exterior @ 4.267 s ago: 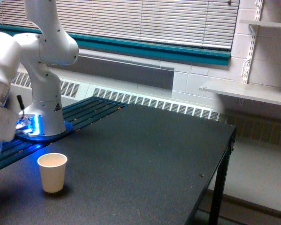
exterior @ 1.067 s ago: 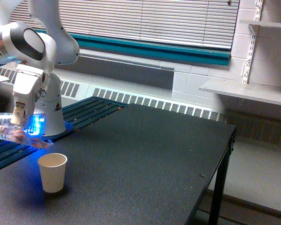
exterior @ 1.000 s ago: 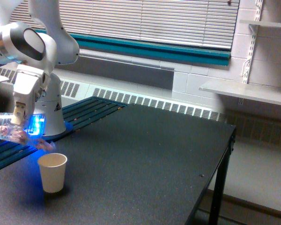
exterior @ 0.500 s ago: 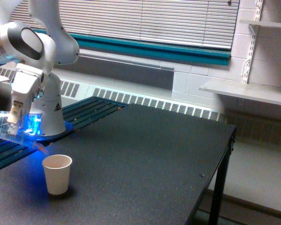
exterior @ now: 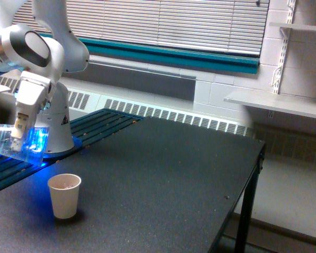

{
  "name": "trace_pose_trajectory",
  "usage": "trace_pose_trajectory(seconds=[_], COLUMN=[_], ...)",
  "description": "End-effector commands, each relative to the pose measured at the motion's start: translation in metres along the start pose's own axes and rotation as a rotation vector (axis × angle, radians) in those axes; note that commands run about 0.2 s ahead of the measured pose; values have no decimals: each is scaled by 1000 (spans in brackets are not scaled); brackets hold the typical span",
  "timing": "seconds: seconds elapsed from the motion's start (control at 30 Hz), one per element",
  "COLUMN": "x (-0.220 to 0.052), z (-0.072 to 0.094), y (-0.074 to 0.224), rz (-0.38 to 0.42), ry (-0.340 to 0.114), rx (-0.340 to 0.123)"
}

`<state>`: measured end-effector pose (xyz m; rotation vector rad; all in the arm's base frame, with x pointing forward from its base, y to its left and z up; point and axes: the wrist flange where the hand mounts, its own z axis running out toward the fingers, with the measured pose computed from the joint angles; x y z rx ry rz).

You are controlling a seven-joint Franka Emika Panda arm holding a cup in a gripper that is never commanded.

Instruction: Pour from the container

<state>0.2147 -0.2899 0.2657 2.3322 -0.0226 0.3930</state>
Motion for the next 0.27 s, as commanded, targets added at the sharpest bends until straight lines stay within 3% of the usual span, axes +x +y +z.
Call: trace_pose_trajectory(seconds=[0.03,0.27], x=[2,0], z=[-4,-5], y=[-4,-5], rz=[51,111], ry=[9,14], rx=[23,38])
